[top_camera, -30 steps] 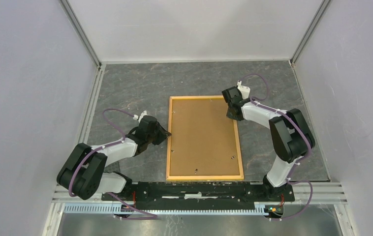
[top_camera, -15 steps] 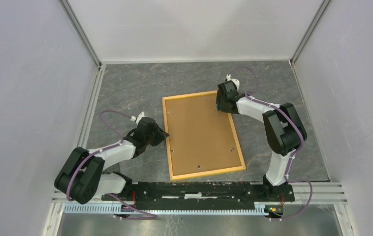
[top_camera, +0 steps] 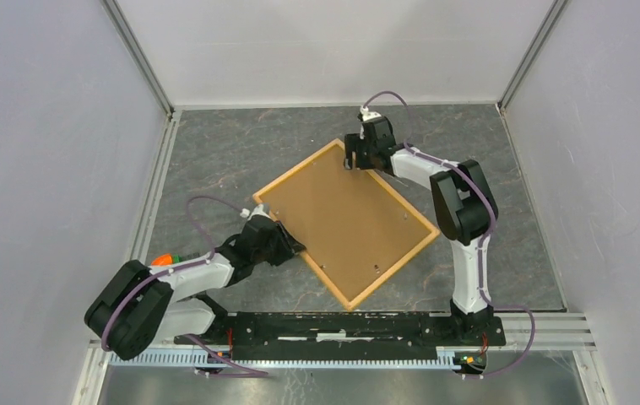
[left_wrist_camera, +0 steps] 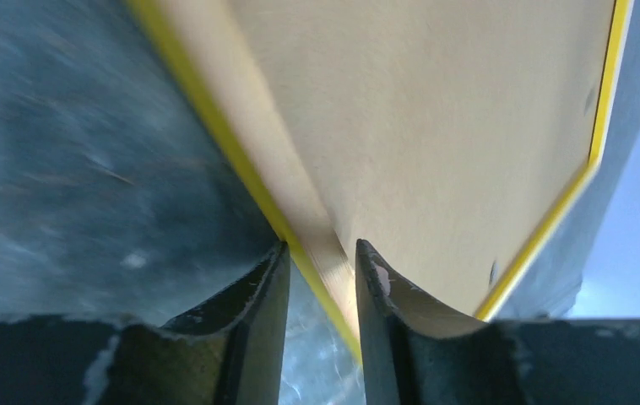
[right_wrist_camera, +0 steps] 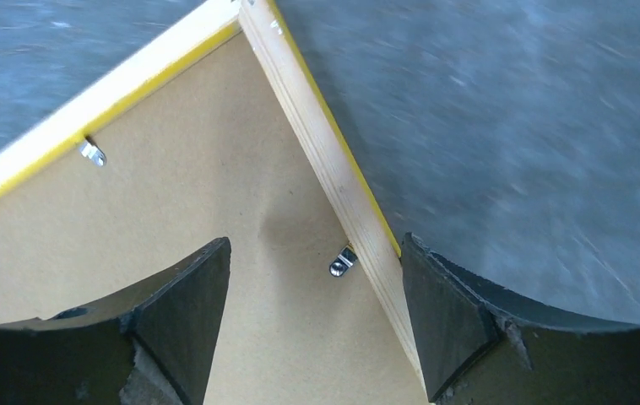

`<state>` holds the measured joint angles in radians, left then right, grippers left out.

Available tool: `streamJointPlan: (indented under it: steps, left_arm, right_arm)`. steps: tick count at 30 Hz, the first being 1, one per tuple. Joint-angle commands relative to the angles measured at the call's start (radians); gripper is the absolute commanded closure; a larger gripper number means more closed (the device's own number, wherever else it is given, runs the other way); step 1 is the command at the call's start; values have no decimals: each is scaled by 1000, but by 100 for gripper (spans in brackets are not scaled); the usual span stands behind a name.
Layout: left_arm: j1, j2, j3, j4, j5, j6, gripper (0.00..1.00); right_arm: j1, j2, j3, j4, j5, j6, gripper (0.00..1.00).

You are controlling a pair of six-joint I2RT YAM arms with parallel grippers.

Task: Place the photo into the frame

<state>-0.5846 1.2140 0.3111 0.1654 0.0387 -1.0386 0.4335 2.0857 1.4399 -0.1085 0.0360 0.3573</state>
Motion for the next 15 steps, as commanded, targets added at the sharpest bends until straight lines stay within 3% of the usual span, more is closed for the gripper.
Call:
streamJointPlan:
  steps: [1,5,9,15]
  left_arm:
    - [-86,0,2,-33,45,-41,56]
    - [-79,-21,12,-106,-30,-26,46]
    - [-53,10,39,-158,-57,-18,43]
    - [-40,67,82,-174,-43,-42,45]
  right_arm:
    - [81,42,167,-28,-271,-50,21]
    - [79,-56,148,-138,-144,-125,14]
    - [54,-259,-21,-167,-15,-205,5]
    - [-99,-482,-362,-103,-65,-243,4]
